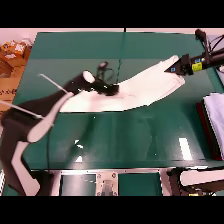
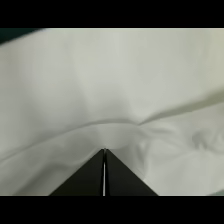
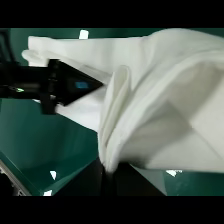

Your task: Fold the shirts.

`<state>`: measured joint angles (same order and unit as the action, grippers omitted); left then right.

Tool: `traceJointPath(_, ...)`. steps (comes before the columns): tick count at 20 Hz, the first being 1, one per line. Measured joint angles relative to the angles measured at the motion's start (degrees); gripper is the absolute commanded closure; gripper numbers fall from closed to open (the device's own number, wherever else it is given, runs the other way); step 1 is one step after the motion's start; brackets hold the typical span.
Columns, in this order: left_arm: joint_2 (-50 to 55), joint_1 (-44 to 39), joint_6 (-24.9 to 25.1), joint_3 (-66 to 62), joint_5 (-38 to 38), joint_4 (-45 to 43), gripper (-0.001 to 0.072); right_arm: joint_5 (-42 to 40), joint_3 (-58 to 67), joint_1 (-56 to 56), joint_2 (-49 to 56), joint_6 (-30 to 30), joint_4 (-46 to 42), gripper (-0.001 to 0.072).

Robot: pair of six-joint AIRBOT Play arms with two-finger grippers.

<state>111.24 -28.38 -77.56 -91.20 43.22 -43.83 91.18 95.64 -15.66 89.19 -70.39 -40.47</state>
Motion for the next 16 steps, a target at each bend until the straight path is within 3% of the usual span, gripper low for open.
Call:
traceJointPath(5,6.5,-3.6,0.0,-5.8,3.1,4.9,0.0684,0.4,2.3,4.7,-4.4,-4.3,-0.1,0.0692)
traceJointPath(9,7.8,-0.2,-0.1,-13.2,13.0,5.3,0.0686,-0.1,2.5,8.3,-5.2,-6.9,-0.2,0.0693)
traceJointPath(12,7.8,5.7,-3.5,-22.8,26.3,-3.3,0.0685,-3.5,2.4,13.4,-5.4,-9.2,-0.2,0.0692)
traceJointPath(16,3.5,15.1,-7.5,-28.5,41.6,-23.7,0.0684,-16.4,0.8,24.8,-3.9,-11.3,-0.1,0.0692)
